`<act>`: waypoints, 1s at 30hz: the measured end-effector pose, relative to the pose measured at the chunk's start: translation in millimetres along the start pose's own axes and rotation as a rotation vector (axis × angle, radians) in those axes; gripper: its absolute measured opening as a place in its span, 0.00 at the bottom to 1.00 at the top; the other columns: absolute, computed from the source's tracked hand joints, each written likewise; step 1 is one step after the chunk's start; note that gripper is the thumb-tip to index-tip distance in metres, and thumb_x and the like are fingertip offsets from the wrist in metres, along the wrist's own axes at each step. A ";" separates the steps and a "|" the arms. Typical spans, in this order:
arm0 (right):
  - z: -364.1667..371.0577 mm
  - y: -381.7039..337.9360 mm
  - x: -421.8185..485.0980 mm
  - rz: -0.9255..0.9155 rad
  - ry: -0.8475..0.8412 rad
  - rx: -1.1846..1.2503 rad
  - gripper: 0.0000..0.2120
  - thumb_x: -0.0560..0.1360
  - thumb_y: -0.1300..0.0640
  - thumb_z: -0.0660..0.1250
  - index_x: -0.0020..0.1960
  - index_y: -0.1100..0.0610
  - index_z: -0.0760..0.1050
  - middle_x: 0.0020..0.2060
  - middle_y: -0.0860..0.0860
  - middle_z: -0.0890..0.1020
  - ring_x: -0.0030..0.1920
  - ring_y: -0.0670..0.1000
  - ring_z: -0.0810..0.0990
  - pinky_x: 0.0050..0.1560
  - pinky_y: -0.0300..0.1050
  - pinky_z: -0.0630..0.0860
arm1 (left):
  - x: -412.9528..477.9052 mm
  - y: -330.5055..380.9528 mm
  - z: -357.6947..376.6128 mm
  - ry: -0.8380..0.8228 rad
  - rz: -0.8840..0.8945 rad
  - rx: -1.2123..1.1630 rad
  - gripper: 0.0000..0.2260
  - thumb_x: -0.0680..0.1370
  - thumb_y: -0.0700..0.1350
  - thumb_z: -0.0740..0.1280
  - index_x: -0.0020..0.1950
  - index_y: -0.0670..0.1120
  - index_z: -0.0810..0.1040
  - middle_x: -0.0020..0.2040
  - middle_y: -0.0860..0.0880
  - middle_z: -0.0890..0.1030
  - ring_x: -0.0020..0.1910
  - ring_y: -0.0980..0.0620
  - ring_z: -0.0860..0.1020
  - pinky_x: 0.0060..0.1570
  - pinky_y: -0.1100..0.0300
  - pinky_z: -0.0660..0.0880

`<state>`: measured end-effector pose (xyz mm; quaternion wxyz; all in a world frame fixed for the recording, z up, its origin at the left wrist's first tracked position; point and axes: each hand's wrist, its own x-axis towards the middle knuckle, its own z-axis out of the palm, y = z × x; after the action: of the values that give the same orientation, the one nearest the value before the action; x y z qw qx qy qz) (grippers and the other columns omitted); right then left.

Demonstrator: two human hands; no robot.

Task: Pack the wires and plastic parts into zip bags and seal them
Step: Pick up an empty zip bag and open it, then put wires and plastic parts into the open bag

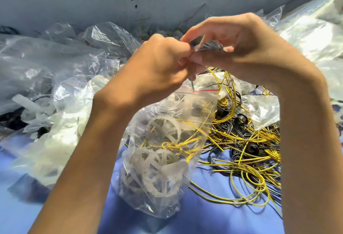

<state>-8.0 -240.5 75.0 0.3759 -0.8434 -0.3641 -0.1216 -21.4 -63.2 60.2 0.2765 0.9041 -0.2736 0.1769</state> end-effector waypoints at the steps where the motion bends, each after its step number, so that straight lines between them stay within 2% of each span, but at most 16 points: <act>1: 0.0 -0.3 -0.3 0.003 -0.002 0.015 0.11 0.73 0.52 0.70 0.55 0.48 0.79 0.39 0.57 0.82 0.44 0.64 0.78 0.47 0.63 0.75 | -0.1 -0.8 0.2 0.010 -0.007 -0.024 0.14 0.73 0.51 0.64 0.45 0.42 0.83 0.38 0.48 0.84 0.39 0.49 0.82 0.41 0.50 0.77; 4: -1.9 1.9 -2.6 0.040 0.006 0.041 0.13 0.71 0.50 0.72 0.55 0.49 0.79 0.39 0.53 0.82 0.42 0.60 0.79 0.47 0.59 0.75 | 0.0 -5.9 -0.8 0.071 -0.042 -0.010 0.13 0.74 0.51 0.64 0.39 0.45 0.83 0.34 0.52 0.83 0.36 0.50 0.81 0.37 0.51 0.77; 6: -3.3 5.8 -2.8 0.070 0.039 0.006 0.11 0.70 0.50 0.74 0.52 0.49 0.80 0.36 0.50 0.80 0.37 0.54 0.77 0.42 0.54 0.74 | 1.0 -10.0 -2.0 0.132 -0.102 -0.001 0.11 0.74 0.50 0.65 0.39 0.47 0.84 0.33 0.52 0.83 0.37 0.51 0.82 0.40 0.52 0.78; 8: -4.8 9.4 -2.5 0.094 0.105 -0.045 0.06 0.72 0.52 0.73 0.49 0.49 0.81 0.34 0.48 0.78 0.35 0.49 0.74 0.39 0.46 0.71 | 2.5 -14.5 -3.3 0.202 -0.154 0.009 0.10 0.75 0.48 0.65 0.37 0.50 0.83 0.34 0.56 0.83 0.38 0.57 0.82 0.43 0.54 0.79; 11: -7.6 9.5 -3.6 0.102 0.195 -0.064 0.06 0.75 0.52 0.69 0.47 0.53 0.83 0.32 0.49 0.79 0.34 0.49 0.75 0.37 0.41 0.69 | 2.2 -19.0 -6.7 0.279 -0.229 -0.008 0.09 0.75 0.46 0.66 0.36 0.51 0.82 0.33 0.58 0.82 0.37 0.64 0.81 0.45 0.58 0.80; 13: -6.9 7.0 -3.5 0.064 0.220 -0.098 0.08 0.77 0.52 0.66 0.47 0.53 0.83 0.30 0.52 0.78 0.32 0.55 0.74 0.33 0.43 0.66 | 1.0 -20.1 -8.0 0.285 -0.248 -0.043 0.08 0.74 0.46 0.67 0.36 0.51 0.82 0.33 0.56 0.83 0.36 0.67 0.81 0.46 0.60 0.80; 16: -5.7 5.5 -1.6 0.009 0.271 -0.167 0.09 0.77 0.53 0.64 0.44 0.53 0.83 0.30 0.61 0.77 0.33 0.64 0.73 0.31 0.48 0.64 | -0.2 -19.0 -11.5 0.260 -0.242 -0.075 0.08 0.74 0.44 0.69 0.35 0.51 0.81 0.33 0.53 0.83 0.35 0.66 0.81 0.46 0.61 0.80; 20: -7.3 6.4 -3.2 -0.003 0.340 -0.191 0.07 0.76 0.54 0.65 0.42 0.50 0.80 0.29 0.59 0.79 0.31 0.59 0.76 0.33 0.50 0.70 | -1.5 -20.2 -21.5 0.255 -0.209 -0.055 0.05 0.73 0.45 0.69 0.39 0.50 0.83 0.33 0.51 0.83 0.34 0.57 0.82 0.45 0.56 0.80; 22: -7.0 8.7 -3.7 0.008 0.332 -0.184 0.07 0.76 0.54 0.65 0.42 0.50 0.80 0.29 0.56 0.79 0.29 0.52 0.75 0.32 0.44 0.69 | -1.9 -22.0 -23.3 0.275 -0.217 -0.065 0.05 0.72 0.46 0.68 0.39 0.49 0.84 0.32 0.51 0.83 0.32 0.61 0.80 0.46 0.57 0.80; 24: -6.1 12.0 -2.2 0.053 0.296 -0.140 0.08 0.76 0.55 0.64 0.41 0.51 0.81 0.29 0.53 0.78 0.28 0.47 0.74 0.33 0.40 0.69 | -0.7 -22.9 -19.3 0.299 -0.241 -0.097 0.06 0.73 0.46 0.68 0.38 0.51 0.83 0.32 0.52 0.83 0.31 0.64 0.79 0.44 0.63 0.79; 26: -5.1 14.4 -0.5 0.126 0.235 -0.050 0.10 0.78 0.57 0.63 0.41 0.56 0.80 0.30 0.51 0.79 0.31 0.47 0.76 0.37 0.45 0.75 | 1.2 -21.4 -13.1 0.284 -0.267 -0.159 0.06 0.74 0.45 0.69 0.39 0.51 0.84 0.34 0.52 0.84 0.33 0.63 0.81 0.41 0.66 0.78; 28: -3.6 14.2 -0.2 0.187 0.164 0.053 0.11 0.80 0.61 0.60 0.41 0.59 0.77 0.34 0.53 0.82 0.35 0.51 0.81 0.45 0.52 0.81 | 4.1 -18.9 -5.9 0.227 -0.260 -0.171 0.05 0.74 0.48 0.70 0.42 0.51 0.85 0.37 0.52 0.83 0.38 0.57 0.81 0.43 0.62 0.77; 30: -0.3 11.5 0.4 0.211 0.098 0.165 0.13 0.82 0.61 0.57 0.39 0.57 0.73 0.36 0.51 0.83 0.39 0.52 0.84 0.49 0.54 0.81 | 7.0 -17.9 -0.6 0.218 -0.238 -0.151 0.08 0.74 0.52 0.70 0.43 0.49 0.85 0.38 0.47 0.78 0.36 0.53 0.75 0.39 0.60 0.70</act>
<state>0.4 -245.6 69.1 0.4721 -0.8362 -0.2635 -0.0921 -5.4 -53.1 56.8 0.3905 0.8823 -0.1455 0.2190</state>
